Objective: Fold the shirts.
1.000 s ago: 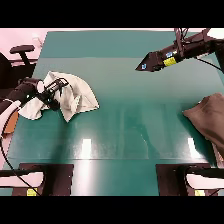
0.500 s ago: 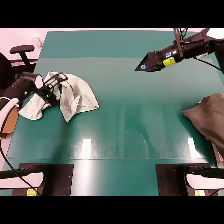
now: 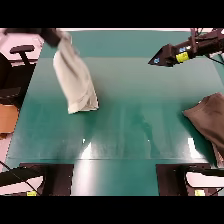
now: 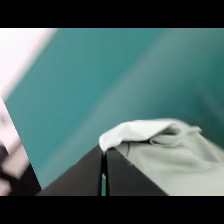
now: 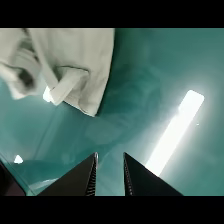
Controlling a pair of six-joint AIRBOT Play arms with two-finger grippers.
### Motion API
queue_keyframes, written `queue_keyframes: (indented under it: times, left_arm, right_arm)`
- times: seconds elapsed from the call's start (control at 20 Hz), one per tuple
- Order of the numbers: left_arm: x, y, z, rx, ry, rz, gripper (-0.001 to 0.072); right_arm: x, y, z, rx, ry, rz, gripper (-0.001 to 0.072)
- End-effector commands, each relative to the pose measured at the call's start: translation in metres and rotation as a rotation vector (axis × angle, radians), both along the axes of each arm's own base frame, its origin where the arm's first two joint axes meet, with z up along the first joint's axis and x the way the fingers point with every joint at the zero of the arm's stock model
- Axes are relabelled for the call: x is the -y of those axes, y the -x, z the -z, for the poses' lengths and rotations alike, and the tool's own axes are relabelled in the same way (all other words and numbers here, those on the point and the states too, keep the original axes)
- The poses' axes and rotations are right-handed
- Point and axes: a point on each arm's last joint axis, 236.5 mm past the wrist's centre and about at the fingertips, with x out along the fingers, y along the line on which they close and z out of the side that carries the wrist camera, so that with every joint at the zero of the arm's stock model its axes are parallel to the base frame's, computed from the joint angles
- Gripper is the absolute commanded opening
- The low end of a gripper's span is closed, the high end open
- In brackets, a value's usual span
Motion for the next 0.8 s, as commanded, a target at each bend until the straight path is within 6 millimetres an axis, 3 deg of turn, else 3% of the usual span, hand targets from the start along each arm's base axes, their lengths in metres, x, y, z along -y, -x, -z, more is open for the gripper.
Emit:
queue_keyframes:
  times: [0.0,0.1,0.15,0.25,0.3,0.35,0.5,0.75]
  left_arm:
    - [0.029,0.052,-0.145,0.384,0.148,0.109,0.0019]
    - [0.028,0.079,-0.191,0.529,0.214,0.137,0.0019]
    - [0.025,0.087,-0.2,0.554,0.225,0.139,0.002]
    - [0.019,0.092,-0.199,0.555,0.209,0.128,0.002]
    - [0.016,0.089,-0.191,0.536,0.181,0.112,0.0021]
    - [0.01,0.082,-0.176,0.49,0.141,0.087,0.0021]
    - [-0.003,0.059,-0.093,0.22,0.059,0.026,0.0021]
    - [-0.037,0.042,0.044,-0.167,-0.071,-0.075,0.0021]
  right_arm:
    - [0.029,-0.008,0.001,-0.02,-0.003,0.069,0.0211]
    - [0.039,-0.006,0.003,-0.038,0.003,0.076,0.0222]
    - [0.04,-0.004,0.004,-0.044,0.004,0.074,0.0242]
    - [0.04,-0.004,0.003,-0.039,0.007,0.071,0.0376]
    - [0.04,-0.004,0.003,-0.038,0.007,0.072,0.0378]
    - [0.039,-0.004,0.003,-0.032,0.009,0.065,0.0379]
    - [0.024,-0.001,0.026,-0.06,0.009,0.037,0.0381]
    - [-0.029,0.017,0.121,-0.189,0.01,0.022,0.038]
